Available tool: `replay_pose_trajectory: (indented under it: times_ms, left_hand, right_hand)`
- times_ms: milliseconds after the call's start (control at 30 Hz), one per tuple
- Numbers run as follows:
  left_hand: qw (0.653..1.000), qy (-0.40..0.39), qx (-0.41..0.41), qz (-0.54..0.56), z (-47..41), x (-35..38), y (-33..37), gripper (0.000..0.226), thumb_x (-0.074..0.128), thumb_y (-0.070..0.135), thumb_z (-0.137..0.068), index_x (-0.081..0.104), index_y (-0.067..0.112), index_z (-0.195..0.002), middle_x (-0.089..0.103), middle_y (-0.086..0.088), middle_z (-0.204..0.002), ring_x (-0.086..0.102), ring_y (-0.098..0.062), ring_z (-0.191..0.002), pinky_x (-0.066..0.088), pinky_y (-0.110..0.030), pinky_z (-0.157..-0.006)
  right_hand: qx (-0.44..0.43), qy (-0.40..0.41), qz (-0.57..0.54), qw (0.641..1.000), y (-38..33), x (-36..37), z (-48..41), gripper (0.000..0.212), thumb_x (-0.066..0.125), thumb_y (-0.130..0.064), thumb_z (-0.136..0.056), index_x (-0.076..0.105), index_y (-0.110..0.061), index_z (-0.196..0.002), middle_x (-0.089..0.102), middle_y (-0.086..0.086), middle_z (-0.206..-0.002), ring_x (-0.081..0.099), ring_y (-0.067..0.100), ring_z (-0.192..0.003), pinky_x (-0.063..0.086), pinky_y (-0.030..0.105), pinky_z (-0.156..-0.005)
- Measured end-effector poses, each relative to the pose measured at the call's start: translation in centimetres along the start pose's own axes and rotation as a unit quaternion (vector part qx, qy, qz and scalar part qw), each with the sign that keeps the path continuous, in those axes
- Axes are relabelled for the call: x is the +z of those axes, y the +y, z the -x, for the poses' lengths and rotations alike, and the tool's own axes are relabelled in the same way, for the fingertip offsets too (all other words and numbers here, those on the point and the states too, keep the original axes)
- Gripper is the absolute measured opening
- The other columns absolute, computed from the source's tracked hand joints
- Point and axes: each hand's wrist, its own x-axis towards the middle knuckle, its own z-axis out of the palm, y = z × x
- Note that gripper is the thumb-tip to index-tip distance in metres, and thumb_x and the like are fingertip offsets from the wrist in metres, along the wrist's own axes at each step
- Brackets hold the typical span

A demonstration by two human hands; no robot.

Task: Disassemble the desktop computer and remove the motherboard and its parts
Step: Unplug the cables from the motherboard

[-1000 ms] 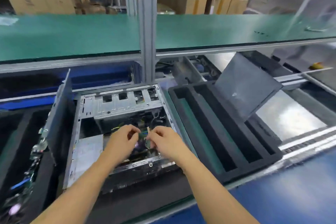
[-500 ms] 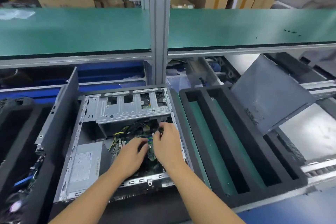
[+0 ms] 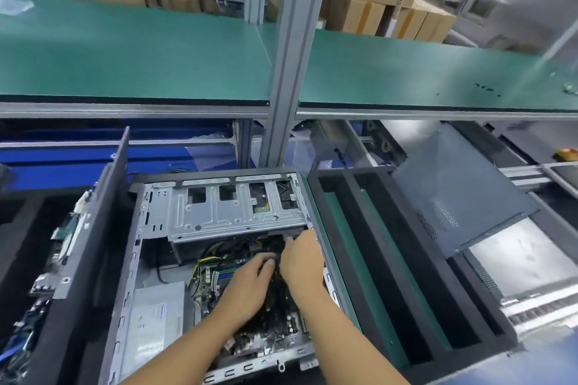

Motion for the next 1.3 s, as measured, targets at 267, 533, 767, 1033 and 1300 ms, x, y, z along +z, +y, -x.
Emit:
replay_pose_trajectory:
  times_ms: [267, 533, 767, 1033, 1300]
  left_hand:
    - [0.854, -0.126, -0.147, 0.483, -3.3, 0.8, 0.0, 0.024, 0.052, 0.016, -0.102, 0.068, 0.016, -0.12, 0.075, -0.005, -0.111, 0.073, -0.019, -0.086, 0.057, -0.031, -0.067]
    - [0.838, -0.183, -0.156, 0.489, -3.7, 1.6, 0.1, 0.025, 0.057, 0.028, -0.1, 0.076, 0.015, -0.092, 0.064, -0.003, -0.074, 0.054, -0.012, -0.057, 0.044, -0.026, -0.051]
    - [0.84, -0.205, -0.176, 0.471, -3.0, 1.4, 0.3, 0.023, 0.057, 0.025, -0.1, 0.073, 0.009, -0.104, 0.064, -0.004, -0.082, 0.055, -0.013, -0.058, 0.048, -0.027, -0.052]
    - [0.869, -0.2, -0.162, 0.422, -2.9, 1.2, 1.0, 0.021, 0.062, 0.029, -0.097, 0.078, 0.016, -0.094, 0.071, -0.007, -0.089, 0.064, -0.013, -0.068, 0.048, -0.027, -0.052]
    - [0.956, -0.113, -0.107, 0.247, -3.3, 2.5, 1.7, 0.03, 0.053, 0.028, -0.101, 0.064, 0.004, -0.085, 0.069, -0.013, -0.078, 0.064, -0.024, -0.066, 0.05, -0.032, -0.054]
  right_hand:
    - [0.061, 0.001, 0.032, 0.998, -0.7, -0.6, -0.6, 0.01, 0.054, -0.015, -0.097, 0.053, -0.011, -0.106, 0.065, 0.008, -0.102, 0.066, 0.026, -0.095, 0.041, 0.027, -0.064]
    - [0.063, -0.012, 0.126, 0.99, -1.3, -1.3, -1.4, 0.013, 0.049, -0.017, -0.097, 0.054, -0.01, -0.088, 0.069, 0.013, -0.097, 0.07, 0.029, -0.087, 0.042, 0.027, -0.058]
    - [0.031, -0.035, 0.108, 0.993, -0.2, -1.9, -0.4, 0.012, 0.046, -0.018, -0.097, 0.054, -0.011, -0.092, 0.06, 0.009, -0.091, 0.064, 0.032, -0.097, 0.037, 0.025, -0.067]
    - [-0.058, -0.071, 0.156, 0.983, 1.0, -3.4, -0.5, 0.016, 0.046, -0.018, -0.096, 0.045, -0.012, -0.081, 0.056, 0.006, -0.085, 0.044, 0.018, -0.062, 0.031, 0.025, -0.053]
    - [-0.12, -0.131, 0.085, 0.98, 2.9, -4.4, -1.3, 0.037, 0.058, -0.026, -0.087, 0.035, -0.016, -0.059, 0.042, -0.002, -0.061, 0.031, 0.014, -0.05, 0.024, 0.025, -0.043]
